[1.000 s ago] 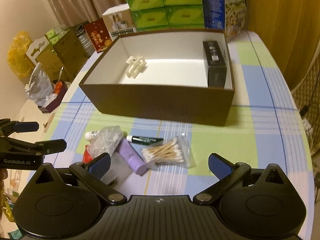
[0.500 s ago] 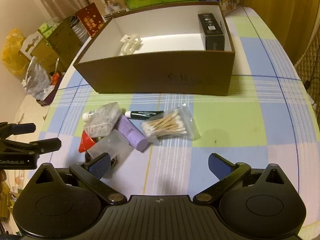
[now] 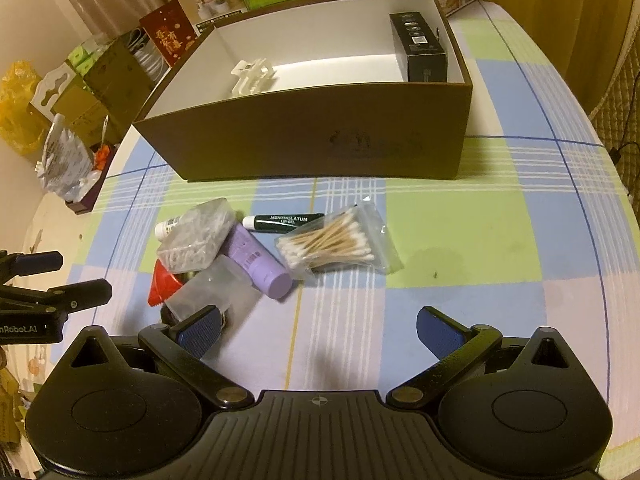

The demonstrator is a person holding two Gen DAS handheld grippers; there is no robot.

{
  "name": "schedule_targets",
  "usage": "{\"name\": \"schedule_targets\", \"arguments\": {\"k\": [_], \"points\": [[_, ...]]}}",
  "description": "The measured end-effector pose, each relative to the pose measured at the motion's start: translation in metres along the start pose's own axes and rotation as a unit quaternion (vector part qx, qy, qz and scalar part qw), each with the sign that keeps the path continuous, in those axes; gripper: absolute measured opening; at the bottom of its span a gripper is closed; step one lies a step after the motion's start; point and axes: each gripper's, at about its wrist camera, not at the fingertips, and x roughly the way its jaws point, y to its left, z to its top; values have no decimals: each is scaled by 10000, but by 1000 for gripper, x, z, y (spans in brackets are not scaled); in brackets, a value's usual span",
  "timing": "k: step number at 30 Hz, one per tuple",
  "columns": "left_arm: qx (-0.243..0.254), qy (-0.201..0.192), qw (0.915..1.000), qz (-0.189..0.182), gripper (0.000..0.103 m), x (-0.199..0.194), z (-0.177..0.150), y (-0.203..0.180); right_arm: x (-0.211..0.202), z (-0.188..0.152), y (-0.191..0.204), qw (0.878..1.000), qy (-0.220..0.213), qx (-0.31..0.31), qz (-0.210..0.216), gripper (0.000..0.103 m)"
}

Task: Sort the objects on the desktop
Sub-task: 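Withdraw both tools from the box back toward the remaining items, then grasp the cotton swab bag with the right tool while the left tool grasps the floss pick box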

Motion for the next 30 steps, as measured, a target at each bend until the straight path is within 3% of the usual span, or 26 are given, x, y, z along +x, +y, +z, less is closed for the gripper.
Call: {"name": "schedule_targets", "arguments": {"k": [19,26,30], "points": [[37,35,9999,-119,95,29,12,3,34,8,-15,9991,-404,-76,-68,101],[115,108,9998,-130,95,49,22,-1,59,16,-15,9991,-336,-248,-79,85],[133,171,9997,-143,95,59,26,-2,73,21,-13,9987,-293,-412,-72,83]]}}
